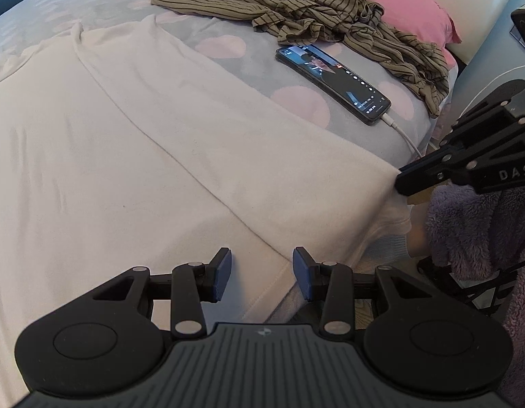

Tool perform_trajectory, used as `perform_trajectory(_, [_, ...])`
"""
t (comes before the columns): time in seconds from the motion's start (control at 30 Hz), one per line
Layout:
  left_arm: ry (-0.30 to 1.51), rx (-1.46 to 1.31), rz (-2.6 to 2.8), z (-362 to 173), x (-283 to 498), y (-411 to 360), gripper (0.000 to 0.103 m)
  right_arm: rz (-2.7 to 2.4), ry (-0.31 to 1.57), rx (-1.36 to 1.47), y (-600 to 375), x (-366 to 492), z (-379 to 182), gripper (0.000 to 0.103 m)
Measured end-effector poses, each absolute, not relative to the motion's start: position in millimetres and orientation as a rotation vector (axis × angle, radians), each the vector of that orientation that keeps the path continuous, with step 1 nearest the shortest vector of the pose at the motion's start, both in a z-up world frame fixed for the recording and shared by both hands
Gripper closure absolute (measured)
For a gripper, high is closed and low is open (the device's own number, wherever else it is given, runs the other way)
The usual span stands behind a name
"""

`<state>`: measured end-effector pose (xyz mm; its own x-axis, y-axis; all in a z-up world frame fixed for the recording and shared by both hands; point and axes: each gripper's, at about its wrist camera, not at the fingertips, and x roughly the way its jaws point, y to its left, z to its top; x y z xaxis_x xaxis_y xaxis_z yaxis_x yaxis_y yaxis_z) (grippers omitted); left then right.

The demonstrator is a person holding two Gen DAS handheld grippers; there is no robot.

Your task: Fold clothes

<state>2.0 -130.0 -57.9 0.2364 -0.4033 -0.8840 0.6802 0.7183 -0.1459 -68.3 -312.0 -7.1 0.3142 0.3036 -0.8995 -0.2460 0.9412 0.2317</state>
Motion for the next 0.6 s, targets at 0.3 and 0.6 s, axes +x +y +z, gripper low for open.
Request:
perform_trajectory(0.3, [1.095,0.284,-0.754,-55.7,0.3,-129.1,0.065,0.289,1.274,0.028,-320.0,-57.6,-34.1,0.100])
perform_trajectory(0.6, [1.071,0.261,-0.741,-49.4,0.8,-124.6,0.065,0.246,1.114,-0.107,-306.1,-60.7,-11.7,0.087])
